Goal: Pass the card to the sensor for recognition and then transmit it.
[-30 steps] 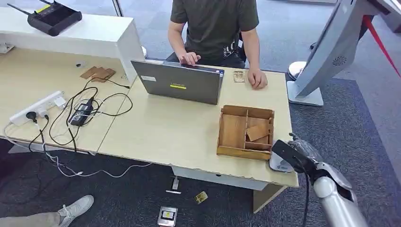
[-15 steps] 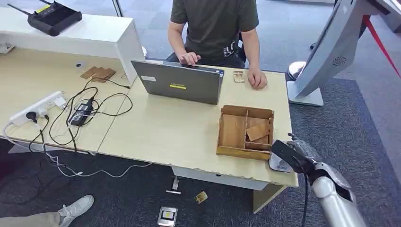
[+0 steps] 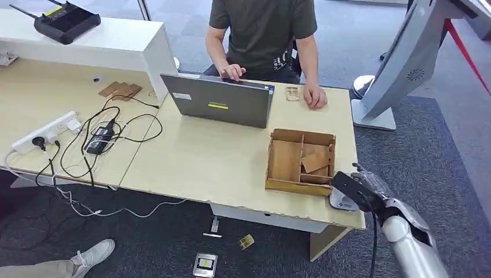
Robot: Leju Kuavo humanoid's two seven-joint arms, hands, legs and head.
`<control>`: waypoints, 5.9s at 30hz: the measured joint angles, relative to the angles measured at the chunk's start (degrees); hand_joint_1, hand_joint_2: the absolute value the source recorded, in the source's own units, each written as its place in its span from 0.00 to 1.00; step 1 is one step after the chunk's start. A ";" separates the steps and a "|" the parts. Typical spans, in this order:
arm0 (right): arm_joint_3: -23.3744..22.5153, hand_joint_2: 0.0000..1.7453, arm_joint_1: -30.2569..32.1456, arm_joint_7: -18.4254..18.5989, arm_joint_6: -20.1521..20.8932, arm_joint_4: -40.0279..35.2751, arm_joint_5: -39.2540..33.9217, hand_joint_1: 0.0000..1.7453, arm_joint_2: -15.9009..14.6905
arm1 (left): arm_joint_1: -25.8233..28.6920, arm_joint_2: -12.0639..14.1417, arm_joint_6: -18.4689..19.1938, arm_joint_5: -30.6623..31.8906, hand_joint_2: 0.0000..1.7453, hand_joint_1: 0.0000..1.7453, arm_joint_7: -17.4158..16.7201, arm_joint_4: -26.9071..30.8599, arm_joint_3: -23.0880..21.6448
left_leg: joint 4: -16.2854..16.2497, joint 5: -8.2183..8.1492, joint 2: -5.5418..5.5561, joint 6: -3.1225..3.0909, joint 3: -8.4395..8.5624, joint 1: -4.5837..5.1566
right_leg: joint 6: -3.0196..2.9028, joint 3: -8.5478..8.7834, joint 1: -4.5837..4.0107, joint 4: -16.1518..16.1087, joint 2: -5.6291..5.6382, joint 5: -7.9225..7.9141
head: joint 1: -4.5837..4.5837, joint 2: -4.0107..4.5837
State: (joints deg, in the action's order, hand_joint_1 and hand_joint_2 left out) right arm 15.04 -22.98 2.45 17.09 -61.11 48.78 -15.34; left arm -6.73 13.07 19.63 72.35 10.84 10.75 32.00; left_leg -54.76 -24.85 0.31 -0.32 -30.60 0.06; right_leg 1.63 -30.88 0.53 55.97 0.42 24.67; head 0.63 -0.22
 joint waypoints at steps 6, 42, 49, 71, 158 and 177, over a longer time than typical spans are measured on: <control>0.28 1.00 -0.42 0.33 0.15 -0.04 -0.11 1.00 -0.48 | 0.01 0.00 0.00 0.04 1.00 0.00 0.00 0.00 0.07 | 0.00 0.00 0.00 0.00 -0.01 0.00 | 0.00 -0.01 0.00 0.00 0.00 0.00 | 0.02 0.00; 3.95 1.00 -42.75 -17.62 -18.56 13.17 -5.40 1.00 18.33 | -3.50 -1.18 1.53 4.96 1.00 0.00 0.31 0.00 0.37 | 0.00 0.30 0.02 0.42 -0.39 -0.18 | -0.27 -0.40 -0.13 0.23 0.01 -0.16 | 0.02 0.00; 7.52 1.00 -47.69 -13.87 -16.70 26.37 -1.94 1.00 27.06 | -5.07 -1.97 2.82 6.16 1.00 0.00 -0.72 0.00 -0.31 | 0.00 0.30 0.01 0.43 -0.41 -0.21 | -0.29 -0.44 -0.16 0.20 0.01 -0.15 | 0.00 0.00; 14.12 1.00 -47.05 -2.64 -13.62 41.81 4.15 1.00 33.40 | -6.17 -3.48 3.34 6.29 1.00 0.00 -2.23 0.00 -1.14 | 0.00 0.30 -0.02 0.43 -0.39 -0.21 | -0.33 -0.43 -0.16 0.11 0.01 -0.22 | 0.00 0.00; -1.37 1.00 9.46 -4.81 -8.15 -38.71 0.44 0.00 -2.10 | 0.37 -0.28 -1.25 0.96 1.00 0.00 0.00 0.00 3.45 | 0.02 0.20 -0.03 0.43 -0.21 -0.22 | -0.42 -0.24 -0.18 -0.03 0.05 -0.19 | 0.00 0.00; 11.28 1.00 11.70 -3.91 -16.94 -28.32 3.45 0.00 -1.62 | -0.28 -0.28 -1.22 0.96 1.00 0.00 -0.28 0.00 5.14 | 0.03 0.20 -0.01 0.43 -0.29 -0.22 | -0.42 -0.27 -0.19 -0.02 0.04 -0.19 | 0.02 0.00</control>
State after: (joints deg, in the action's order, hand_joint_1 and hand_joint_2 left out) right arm 26.32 -11.28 -1.46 0.15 -89.44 52.24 -16.96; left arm -7.02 12.79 18.40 73.31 10.56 10.75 37.14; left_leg -54.73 -24.65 0.30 0.12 -30.89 -0.16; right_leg 1.20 -31.15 0.35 55.96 0.46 24.48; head 0.66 -0.22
